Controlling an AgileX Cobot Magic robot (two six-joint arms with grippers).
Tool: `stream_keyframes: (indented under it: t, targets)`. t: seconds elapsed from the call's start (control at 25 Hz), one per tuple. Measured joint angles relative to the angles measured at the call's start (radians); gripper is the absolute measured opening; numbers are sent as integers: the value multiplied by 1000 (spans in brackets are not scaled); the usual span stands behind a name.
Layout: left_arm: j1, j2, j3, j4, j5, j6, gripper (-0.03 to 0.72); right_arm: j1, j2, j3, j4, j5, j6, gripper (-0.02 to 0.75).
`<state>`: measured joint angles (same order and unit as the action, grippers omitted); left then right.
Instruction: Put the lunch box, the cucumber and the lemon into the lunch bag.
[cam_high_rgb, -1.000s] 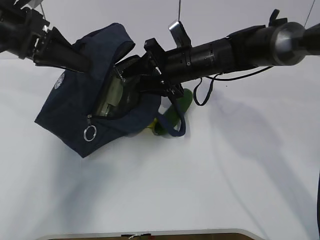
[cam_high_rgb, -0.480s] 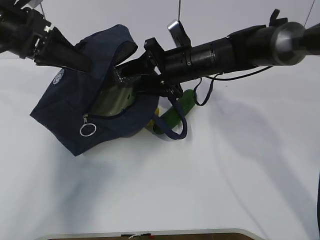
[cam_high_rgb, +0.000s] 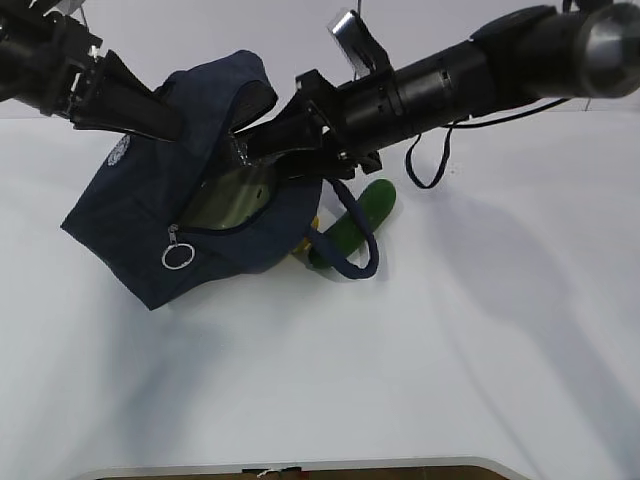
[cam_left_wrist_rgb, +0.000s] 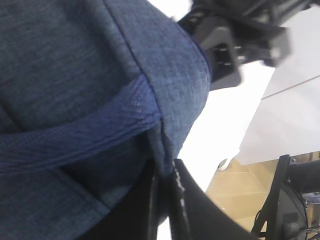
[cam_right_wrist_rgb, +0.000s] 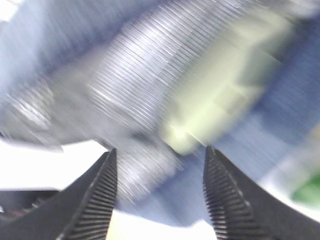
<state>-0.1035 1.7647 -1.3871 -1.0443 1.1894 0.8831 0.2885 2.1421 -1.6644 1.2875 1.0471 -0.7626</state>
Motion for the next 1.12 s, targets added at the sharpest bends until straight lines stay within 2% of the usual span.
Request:
stream_keyframes:
  t: [0.2,0.48,0.6,0.8,1.12]
  targets:
    - [0,0,0,0,0,-14,-9,0,-79,0,-161,-10,56,440]
    - [0,0,0,0,-20,-94,-9,0,-133,0,-509,-12,244,440]
    - [13,0,0,0,-22,-118,-9,0,-143,0,-613,-12,331,440]
    - [62,0,0,95,-22,-189,-9,0,-144,0,-711,-53,481,440]
    - [104,0,0,198,-15,-223,-9,0,-136,0,-728,-195,610,448]
